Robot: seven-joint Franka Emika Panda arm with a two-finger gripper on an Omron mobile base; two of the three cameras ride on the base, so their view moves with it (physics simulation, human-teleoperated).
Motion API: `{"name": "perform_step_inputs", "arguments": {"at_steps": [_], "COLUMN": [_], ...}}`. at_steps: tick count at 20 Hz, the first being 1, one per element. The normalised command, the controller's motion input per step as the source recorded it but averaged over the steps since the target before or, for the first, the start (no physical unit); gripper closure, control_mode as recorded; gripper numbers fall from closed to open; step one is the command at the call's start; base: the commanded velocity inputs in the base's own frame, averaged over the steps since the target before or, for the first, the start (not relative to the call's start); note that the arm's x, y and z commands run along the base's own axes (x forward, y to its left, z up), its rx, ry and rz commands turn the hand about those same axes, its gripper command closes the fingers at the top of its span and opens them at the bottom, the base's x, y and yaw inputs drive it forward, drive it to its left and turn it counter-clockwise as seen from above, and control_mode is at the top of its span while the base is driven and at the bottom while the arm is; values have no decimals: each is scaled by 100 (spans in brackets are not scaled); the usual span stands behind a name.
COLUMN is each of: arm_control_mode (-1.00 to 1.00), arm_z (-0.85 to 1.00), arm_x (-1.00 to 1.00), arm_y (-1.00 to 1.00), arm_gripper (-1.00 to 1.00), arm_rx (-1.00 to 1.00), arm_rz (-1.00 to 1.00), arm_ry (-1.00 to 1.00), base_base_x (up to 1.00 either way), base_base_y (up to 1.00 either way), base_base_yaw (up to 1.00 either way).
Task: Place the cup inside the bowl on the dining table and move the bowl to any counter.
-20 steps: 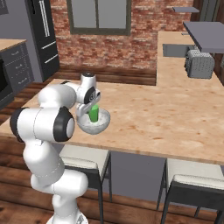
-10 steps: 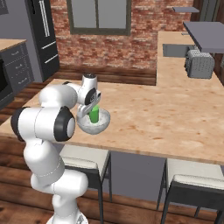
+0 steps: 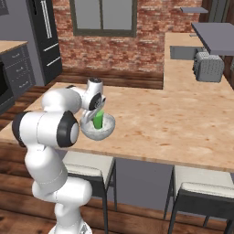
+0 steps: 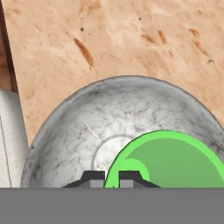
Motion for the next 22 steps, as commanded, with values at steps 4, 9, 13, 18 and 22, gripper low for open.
{"name": "perform_step_inputs", "arguments": {"at_steps": [4, 9, 13, 18, 22], "arm_control_mode": [-100, -100, -100, -100, -100], "arm_z": [-22, -23, -14, -9, -6], "arm_x": [0, 0, 0, 0, 0], "arm_y": [0, 0, 0, 0, 0], "arm_gripper": [100, 100, 100, 100, 100], "arm_rx": [0, 0, 0, 0, 0], "arm_rz": [4, 4, 5, 4, 4], "arm_ry": [0, 0, 0, 0, 0], "base_base_x": [0, 0, 0, 0, 0], "base_base_y": [0, 0, 0, 0, 0], "base_base_yaw": [0, 0, 0, 0, 0]}}
